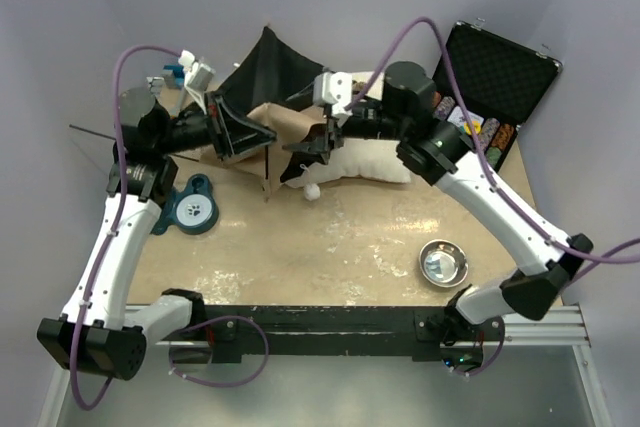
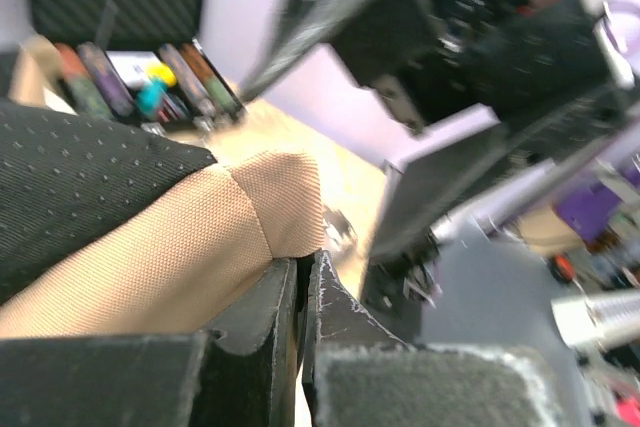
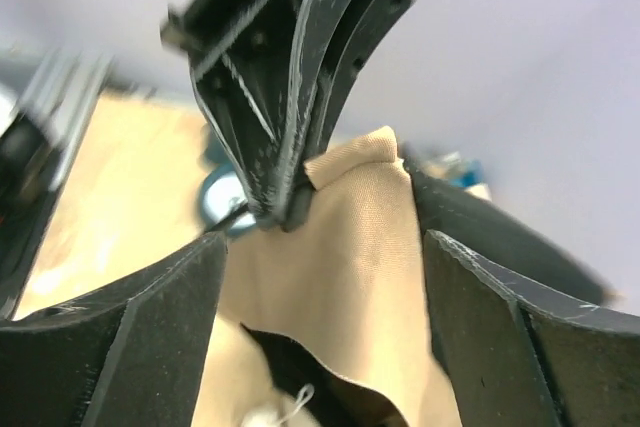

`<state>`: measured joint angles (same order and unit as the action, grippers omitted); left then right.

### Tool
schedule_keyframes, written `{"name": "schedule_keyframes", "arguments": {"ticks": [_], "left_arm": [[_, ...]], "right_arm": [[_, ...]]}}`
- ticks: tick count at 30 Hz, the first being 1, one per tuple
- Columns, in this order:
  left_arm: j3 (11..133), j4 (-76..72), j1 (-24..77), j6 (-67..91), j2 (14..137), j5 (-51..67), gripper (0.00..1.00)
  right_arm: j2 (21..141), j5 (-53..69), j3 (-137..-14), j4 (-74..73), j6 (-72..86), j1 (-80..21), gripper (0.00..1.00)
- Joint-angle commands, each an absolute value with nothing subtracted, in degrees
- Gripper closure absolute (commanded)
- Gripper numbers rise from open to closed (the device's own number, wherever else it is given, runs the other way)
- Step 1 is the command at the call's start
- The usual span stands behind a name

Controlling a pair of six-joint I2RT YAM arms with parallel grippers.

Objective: Set up the pet tent

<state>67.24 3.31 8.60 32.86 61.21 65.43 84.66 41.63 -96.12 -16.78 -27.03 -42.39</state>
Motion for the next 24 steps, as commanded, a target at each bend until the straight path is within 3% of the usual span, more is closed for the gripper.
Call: {"name": "schedule_keyframes", "arguments": {"ticks": [1,5,6,9,16,22,24], "left_arm": [[76.6,-3.2,8.0,36.2,65.0,59.0,1.00],[81.4,-7.7,8.0,38.4,68.0,56.0,1.00],[80.9,-8.3,8.2,38.6,68.0,54.9,1.00],[78.0,-11.2,8.8,39.2,67.9,53.1,1.00],[74.2,-14.0,12.6,37.3,66.4,47.4,1.00],[74.4,-10.2,16.3,31.8,66.2,41.1,1.00],[74.7,-9.5,16.3,30.9,66.3,40.3,1.00]], "right_arm": [[78.2,31.8,-93.3,1.1,-14.6,-40.7,0.16],[75.9,33.1,-91.4,2.5,-8.5,-40.2,0.14],[75.5,34.0,-90.4,2.6,-6.4,-40.2,0.07],[74.7,34.1,-86.0,7.8,2.7,-40.5,0.02],[78.5,25.8,-82.3,14.3,6.9,-43.5,0.04],[82.2,22.4,-84.0,14.0,5.2,-45.8,0.21],[83.2,20.7,-84.2,13.5,5.8,-45.9,0.37]]}}
